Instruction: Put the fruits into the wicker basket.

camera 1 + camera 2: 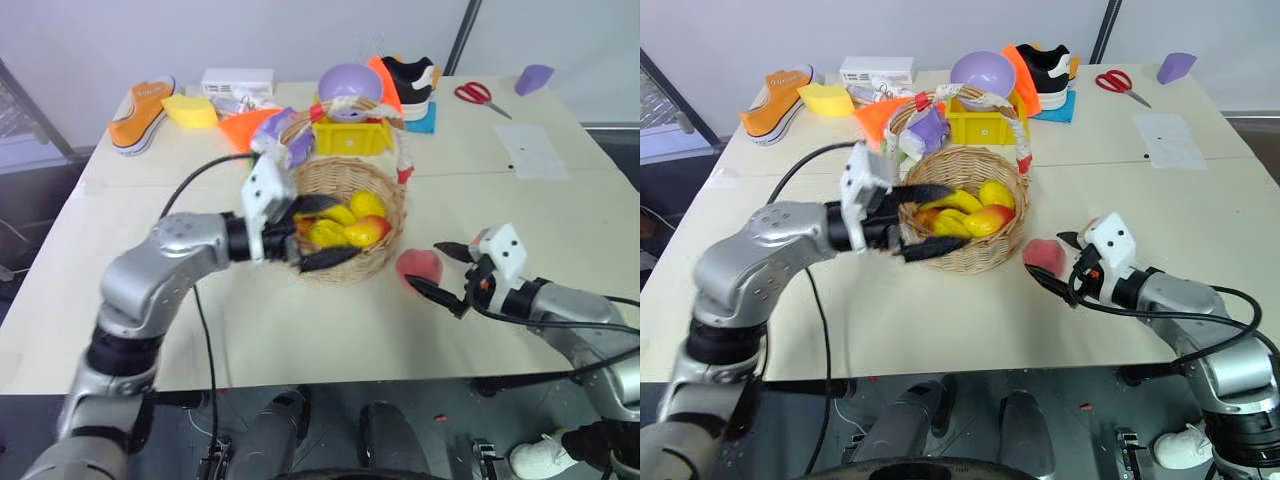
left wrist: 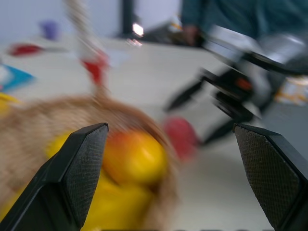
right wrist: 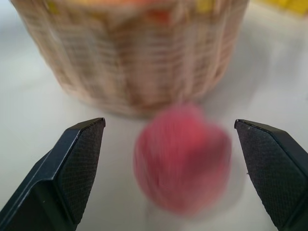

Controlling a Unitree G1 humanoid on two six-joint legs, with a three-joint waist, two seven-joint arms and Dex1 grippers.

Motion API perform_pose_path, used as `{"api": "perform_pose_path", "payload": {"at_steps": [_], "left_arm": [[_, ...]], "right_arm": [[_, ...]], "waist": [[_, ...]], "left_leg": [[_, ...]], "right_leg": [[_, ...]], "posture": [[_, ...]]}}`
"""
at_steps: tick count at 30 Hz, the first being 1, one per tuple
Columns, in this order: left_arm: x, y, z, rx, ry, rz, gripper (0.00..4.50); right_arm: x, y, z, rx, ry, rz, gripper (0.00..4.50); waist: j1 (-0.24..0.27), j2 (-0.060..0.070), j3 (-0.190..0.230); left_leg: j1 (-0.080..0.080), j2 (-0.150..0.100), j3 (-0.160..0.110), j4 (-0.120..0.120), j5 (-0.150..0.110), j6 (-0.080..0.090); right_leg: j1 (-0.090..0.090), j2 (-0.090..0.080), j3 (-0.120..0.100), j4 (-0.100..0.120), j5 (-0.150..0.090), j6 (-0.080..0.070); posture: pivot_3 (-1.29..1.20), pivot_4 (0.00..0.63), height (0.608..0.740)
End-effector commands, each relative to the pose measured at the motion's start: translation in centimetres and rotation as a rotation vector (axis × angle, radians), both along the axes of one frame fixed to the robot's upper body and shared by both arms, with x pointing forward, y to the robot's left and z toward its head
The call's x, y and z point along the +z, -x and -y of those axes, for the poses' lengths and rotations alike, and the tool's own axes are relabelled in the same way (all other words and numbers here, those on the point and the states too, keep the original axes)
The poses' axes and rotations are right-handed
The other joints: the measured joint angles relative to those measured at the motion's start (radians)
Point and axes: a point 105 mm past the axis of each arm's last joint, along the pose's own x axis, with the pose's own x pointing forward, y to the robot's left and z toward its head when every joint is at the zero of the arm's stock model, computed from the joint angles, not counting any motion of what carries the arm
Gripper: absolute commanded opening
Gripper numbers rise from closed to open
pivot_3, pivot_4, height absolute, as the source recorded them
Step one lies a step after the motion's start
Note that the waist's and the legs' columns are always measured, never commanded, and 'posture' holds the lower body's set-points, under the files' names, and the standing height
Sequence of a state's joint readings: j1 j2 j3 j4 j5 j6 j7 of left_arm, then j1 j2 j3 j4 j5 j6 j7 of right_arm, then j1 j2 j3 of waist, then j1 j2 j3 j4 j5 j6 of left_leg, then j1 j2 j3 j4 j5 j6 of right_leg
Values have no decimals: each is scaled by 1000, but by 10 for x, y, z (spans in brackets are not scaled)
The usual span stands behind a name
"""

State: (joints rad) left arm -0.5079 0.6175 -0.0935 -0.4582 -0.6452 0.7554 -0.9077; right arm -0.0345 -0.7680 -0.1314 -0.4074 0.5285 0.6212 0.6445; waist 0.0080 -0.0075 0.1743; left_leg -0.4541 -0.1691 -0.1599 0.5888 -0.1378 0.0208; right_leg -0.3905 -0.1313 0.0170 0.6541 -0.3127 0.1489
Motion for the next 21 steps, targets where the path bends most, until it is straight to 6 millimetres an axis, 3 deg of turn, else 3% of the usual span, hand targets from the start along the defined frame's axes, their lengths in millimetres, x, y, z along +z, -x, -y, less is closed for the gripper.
{"api": "perform_pose_path", "payload": {"at_steps": [1,7,10,12,13,18,21], "left_arm": [[7,16,-4,-65,-11,24,4446],[8,18,-5,-57,-10,21,4446],[9,17,-5,-51,-12,28,4500],[9,16,-6,-44,-12,31,4500],[10,14,-7,-34,-11,34,4500],[14,0,-30,77,1,41,4500],[14,-11,-59,179,-10,37,4500]], "right_arm": [[-4,-4,0,-3,1,-4,4500],[-14,-11,-6,-16,-2,-42,4500],[-13,-13,-7,-21,16,-27,3657],[-10,-14,-6,-28,31,-8,2740],[-7,-14,-5,-30,38,7,2447],[27,-8,1,-12,55,135,2447],[57,12,-4,101,18,175,2447]], "waist": [[4,0,0],[4,0,0],[1,0,0],[2,0,0],[2,0,0],[4,0,0],[4,2,1]], "left_leg": [[0,0,0,0,0,0],[3,0,-1,2,-2,-2],[5,0,0,1,-2,-2],[5,1,-1,1,-2,-2],[5,1,-1,0,-2,-2],[4,1,0,0,-2,-2],[4,1,0,0,-2,-2]], "right_leg": [[-1,0,0,0,0,-1],[2,0,1,0,-1,-4],[2,0,1,0,-1,-4],[1,1,1,0,-1,-4],[1,1,1,0,-1,-4],[1,1,2,0,-1,-4],[0,1,2,0,-1,-4]], "posture": [[0,150,740],[0,150,740],[0,150,740],[0,150,740],[0,150,740],[0,150,740],[0,150,740]]}}
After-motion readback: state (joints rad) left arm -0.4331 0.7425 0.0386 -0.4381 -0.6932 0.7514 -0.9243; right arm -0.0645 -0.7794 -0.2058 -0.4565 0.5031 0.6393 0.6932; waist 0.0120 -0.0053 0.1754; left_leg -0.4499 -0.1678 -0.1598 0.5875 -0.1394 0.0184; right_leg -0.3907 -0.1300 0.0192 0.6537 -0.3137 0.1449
